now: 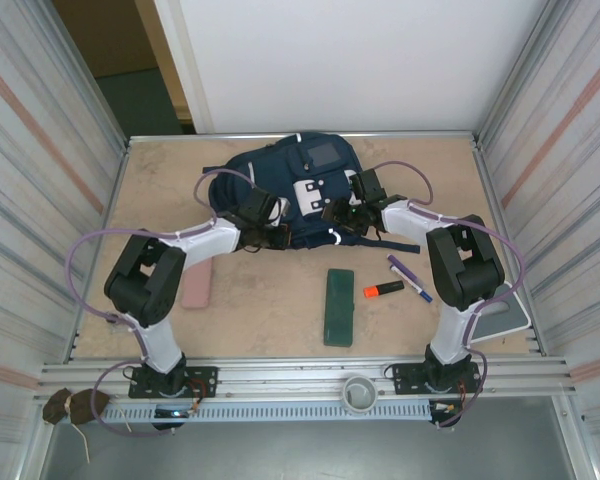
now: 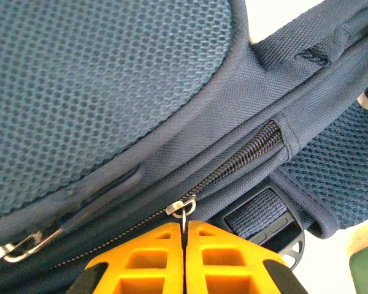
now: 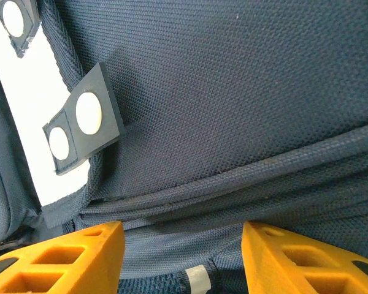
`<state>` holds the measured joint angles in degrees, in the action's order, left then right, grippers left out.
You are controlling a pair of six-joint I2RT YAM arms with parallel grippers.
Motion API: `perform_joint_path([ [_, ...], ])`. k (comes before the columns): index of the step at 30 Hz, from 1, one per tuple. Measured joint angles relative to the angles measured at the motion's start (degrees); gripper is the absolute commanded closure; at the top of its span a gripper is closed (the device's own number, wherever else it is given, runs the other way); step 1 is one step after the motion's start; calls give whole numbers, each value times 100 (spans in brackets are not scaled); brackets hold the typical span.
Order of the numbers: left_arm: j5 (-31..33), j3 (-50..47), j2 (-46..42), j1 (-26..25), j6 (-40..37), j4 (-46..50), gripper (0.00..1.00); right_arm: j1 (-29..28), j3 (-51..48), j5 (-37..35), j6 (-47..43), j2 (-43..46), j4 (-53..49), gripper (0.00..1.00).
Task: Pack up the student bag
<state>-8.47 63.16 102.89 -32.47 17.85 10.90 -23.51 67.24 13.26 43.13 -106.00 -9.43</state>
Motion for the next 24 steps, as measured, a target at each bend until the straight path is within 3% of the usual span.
perform_joint_path([
  [13, 256, 162, 229, -125, -157, 190, 92, 52, -92, 72, 0, 0, 122, 48],
  [17, 275, 162, 245, -136, -162, 190, 100, 72, -105, 138, 2, 0, 140, 48],
  [24, 278, 162, 199, -144, -181, 188, 100, 63, -101, 116, 2, -2, 131, 48],
])
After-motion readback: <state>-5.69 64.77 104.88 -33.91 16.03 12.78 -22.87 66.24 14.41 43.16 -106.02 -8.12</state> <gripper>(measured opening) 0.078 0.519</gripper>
